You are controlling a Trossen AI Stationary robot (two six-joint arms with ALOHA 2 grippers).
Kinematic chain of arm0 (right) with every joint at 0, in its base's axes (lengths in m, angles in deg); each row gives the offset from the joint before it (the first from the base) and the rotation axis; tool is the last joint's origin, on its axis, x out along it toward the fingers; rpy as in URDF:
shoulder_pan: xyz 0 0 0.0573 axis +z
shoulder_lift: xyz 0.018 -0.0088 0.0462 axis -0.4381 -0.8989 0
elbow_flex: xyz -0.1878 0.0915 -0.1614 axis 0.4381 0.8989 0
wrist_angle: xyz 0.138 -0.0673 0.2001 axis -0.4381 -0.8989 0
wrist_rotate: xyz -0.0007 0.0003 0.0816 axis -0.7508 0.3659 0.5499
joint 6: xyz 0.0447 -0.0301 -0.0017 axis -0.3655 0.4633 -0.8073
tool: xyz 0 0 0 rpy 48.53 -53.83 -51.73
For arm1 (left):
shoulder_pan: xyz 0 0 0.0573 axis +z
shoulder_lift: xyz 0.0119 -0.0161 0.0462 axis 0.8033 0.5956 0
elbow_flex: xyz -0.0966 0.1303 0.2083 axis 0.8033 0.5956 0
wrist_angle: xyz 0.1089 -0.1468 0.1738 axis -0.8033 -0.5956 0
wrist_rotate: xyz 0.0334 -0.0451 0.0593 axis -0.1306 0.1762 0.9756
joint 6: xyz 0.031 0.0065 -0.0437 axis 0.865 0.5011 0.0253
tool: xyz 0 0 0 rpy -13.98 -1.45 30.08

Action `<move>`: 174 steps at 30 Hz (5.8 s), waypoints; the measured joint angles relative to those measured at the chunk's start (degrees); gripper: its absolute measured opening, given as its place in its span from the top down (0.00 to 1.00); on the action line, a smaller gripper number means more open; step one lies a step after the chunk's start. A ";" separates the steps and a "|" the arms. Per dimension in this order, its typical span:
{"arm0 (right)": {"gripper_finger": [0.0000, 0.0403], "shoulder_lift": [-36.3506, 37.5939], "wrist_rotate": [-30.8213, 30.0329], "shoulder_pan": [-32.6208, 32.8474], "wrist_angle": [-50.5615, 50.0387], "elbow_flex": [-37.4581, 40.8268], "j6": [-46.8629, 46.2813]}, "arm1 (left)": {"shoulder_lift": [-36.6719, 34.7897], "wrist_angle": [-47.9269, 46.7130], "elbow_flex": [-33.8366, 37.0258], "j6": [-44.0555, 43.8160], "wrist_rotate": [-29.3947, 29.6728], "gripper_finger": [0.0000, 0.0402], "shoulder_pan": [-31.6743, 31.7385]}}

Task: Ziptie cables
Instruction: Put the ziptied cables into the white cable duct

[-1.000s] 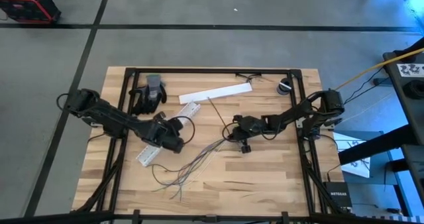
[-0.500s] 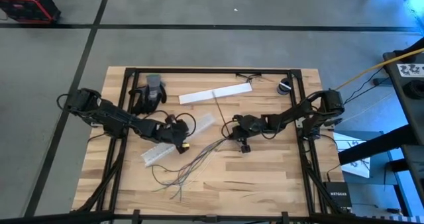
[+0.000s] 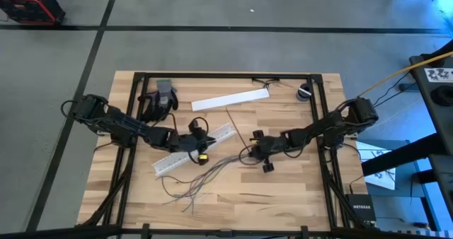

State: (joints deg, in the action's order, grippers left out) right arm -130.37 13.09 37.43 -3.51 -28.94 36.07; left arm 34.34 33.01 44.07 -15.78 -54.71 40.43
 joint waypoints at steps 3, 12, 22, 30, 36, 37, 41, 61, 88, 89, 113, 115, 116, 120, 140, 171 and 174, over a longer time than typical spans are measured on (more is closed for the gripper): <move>0.99 -0.02 -0.23 1.14 -4.95 -3.54 0.15 | 0.00 -0.02 -1.86 1.98 0.04 0.93 0.00; 0.99 0.09 -2.68 1.72 -14.99 -14.62 5.08 | -0.58 -6.31 -7.54 7.37 0.17 0.93 -2.03; 0.99 0.18 -9.11 1.65 -24.14 -29.94 13.90 | -5.97 -32.40 -17.67 -0.95 6.28 0.93 -6.53; 0.99 0.22 -11.19 -0.59 -29.57 -36.19 17.38 | -5.97 -31.43 -17.67 -6.16 -2.05 0.81 -5.27; 0.99 0.22 -11.20 -1.91 -31.66 -35.29 15.72 | -5.97 -31.98 -17.67 -3.81 -3.80 0.59 -4.39; 0.99 0.22 -11.19 -1.87 -31.67 -35.06 15.55 | -5.97 -32.17 -17.67 -3.65 -3.81 0.56 -4.39; 0.99 0.22 -11.17 -1.73 -31.80 -34.95 14.61 | -5.59 -31.60 -17.67 -3.45 -3.68 0.46 -4.39; 0.97 0.22 -10.61 -1.73 -32.04 -34.92 13.97 | -0.52 -30.58 -19.02 -2.40 -0.21 0.44 -3.76; 0.97 0.22 -9.59 -1.73 -32.56 -34.90 14.08 | 7.59 -18.40 -16.99 -5.31 -12.68 0.44 -1.66; 0.97 0.22 -9.59 -1.73 -32.53 -34.90 14.08 | 7.75 -18.39 -16.99 -6.14 -12.08 0.44 -1.66; 0.97 0.26 -8.24 -5.05 -23.77 -26.58 14.21 | 6.36 -62.63 -25.10 -32.32 -10.30 0.99 -11.79; 0.97 0.22 -6.44 -6.35 -19.84 -25.63 15.87 | 6.37 -65.04 -26.24 -33.13 -10.61 1.00 -12.15; 0.97 -0.05 -5.41 -6.98 -18.35 -25.51 16.85 | 6.36 -66.69 -26.84 -33.39 -10.90 1.00 -12.15; 0.97 -1.83 -3.67 -9.08 -14.18 -25.53 20.77 | 6.40 -75.51 -30.37 -35.43 -11.81 1.00 -12.13; 0.97 -7.71 -1.70 -15.81 -12.99 -25.59 31.00 | 6.45 -89.31 -33.85 -41.72 -18.37 1.00 -14.24; 0.97 -15.29 6.80 -19.02 -7.01 -25.51 29.00 | 8.20 -88.77 -27.47 -31.00 -17.67 1.00 -15.20; 0.97 -15.32 7.01 -19.02 -7.03 -25.50 29.00 | 8.20 -84.48 -25.20 -29.89 -20.40 1.00 -15.17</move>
State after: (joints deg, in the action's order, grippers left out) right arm -145.68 20.10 18.41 -10.54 -54.45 65.08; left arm 42.54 -51.47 18.88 -45.68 -75.11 25.26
